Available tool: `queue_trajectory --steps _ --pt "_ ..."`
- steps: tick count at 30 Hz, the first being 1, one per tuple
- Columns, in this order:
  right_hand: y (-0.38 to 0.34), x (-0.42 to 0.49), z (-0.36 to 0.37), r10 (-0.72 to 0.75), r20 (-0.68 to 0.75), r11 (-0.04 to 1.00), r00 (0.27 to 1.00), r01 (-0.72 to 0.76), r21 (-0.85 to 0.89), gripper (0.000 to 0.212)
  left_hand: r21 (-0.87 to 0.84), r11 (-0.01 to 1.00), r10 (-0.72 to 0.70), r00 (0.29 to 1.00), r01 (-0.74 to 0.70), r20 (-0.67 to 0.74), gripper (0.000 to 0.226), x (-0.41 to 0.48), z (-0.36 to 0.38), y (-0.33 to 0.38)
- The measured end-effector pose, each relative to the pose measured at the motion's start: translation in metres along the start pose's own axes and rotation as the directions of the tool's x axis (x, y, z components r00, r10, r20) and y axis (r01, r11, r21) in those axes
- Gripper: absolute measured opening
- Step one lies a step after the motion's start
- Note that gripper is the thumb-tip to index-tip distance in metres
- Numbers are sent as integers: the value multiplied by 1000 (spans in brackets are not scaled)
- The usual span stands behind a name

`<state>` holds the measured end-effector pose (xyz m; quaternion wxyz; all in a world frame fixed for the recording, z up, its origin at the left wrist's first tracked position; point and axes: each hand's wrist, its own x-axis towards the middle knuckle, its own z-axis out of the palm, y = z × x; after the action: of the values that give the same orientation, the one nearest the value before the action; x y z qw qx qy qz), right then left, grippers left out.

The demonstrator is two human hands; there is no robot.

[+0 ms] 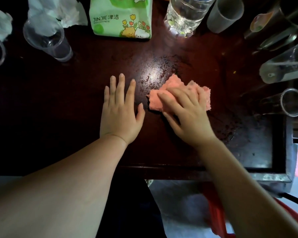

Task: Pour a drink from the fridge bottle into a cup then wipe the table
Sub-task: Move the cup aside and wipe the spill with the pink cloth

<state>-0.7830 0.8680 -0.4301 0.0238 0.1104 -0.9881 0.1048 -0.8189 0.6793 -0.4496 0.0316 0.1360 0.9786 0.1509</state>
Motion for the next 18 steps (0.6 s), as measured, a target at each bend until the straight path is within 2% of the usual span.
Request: queue_trajectory --steps 2,5,8,10,11,12,14,15,18 --pt "25 3 -5 -154 63 987 986 157 -42 41 2 1000 6 1000 -6 -1 63 0 0 0" --pt "44 22 -10 -280 109 955 954 288 -70 40 -1 1000 0 1000 0 10 63 0 -2 1" --pt "54 39 -9 -324 100 943 941 329 -41 41 12 1000 -6 1000 6 20 63 0 -3 1" --pt "63 45 -3 -163 27 984 986 164 -75 43 19 1000 -10 1000 10 24 64 -1 -4 1" --pt "68 48 -2 -5 -41 997 999 1 -80 45 21 1000 -11 1000 11 29 64 -1 -4 1" --pt "73 52 -2 174 -115 981 978 -182 -64 46 21 1000 -12 999 11 33 64 -1 -4 1" --pt "78 57 -2 478 -190 867 857 -495 -52 48 19 1000 -9 999 8 36 63 -1 -4 2" --pt "78 60 0 575 -195 800 795 -596 -69 49 16 1000 -9 999 8 37 61 -1 -4 2" --pt "66 72 3 724 -218 663 655 -747 -44 50 11 1000 -18 999 17 42 61 -1 -4 2"
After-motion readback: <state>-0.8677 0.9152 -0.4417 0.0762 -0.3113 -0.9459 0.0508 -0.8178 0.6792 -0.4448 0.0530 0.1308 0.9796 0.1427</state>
